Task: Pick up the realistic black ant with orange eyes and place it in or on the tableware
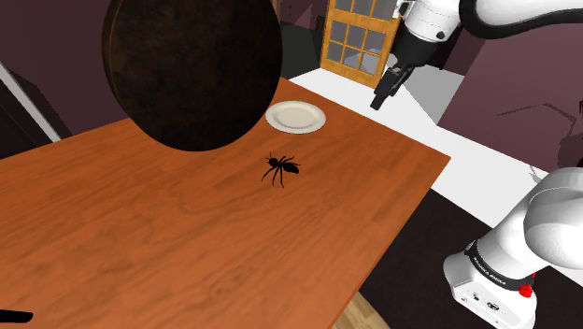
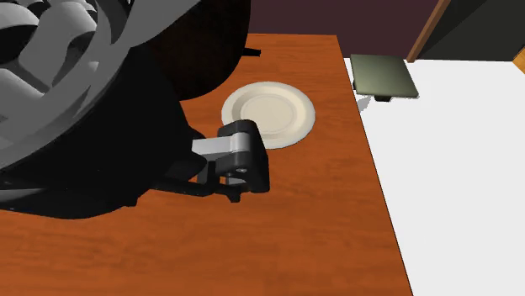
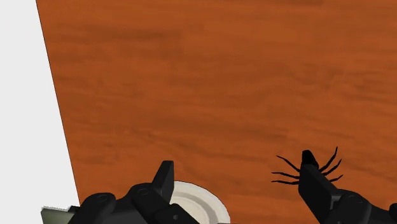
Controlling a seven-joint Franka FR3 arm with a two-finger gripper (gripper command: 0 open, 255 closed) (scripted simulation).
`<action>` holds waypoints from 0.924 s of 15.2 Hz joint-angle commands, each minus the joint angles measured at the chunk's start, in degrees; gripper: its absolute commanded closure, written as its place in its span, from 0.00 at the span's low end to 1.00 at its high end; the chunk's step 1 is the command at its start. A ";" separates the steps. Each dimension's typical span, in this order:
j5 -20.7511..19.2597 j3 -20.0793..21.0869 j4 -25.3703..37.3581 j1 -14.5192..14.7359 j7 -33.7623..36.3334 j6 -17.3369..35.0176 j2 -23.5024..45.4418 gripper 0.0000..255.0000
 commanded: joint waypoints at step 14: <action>-6.42 13.87 4.67 0.77 15.76 23.66 24.53 0.00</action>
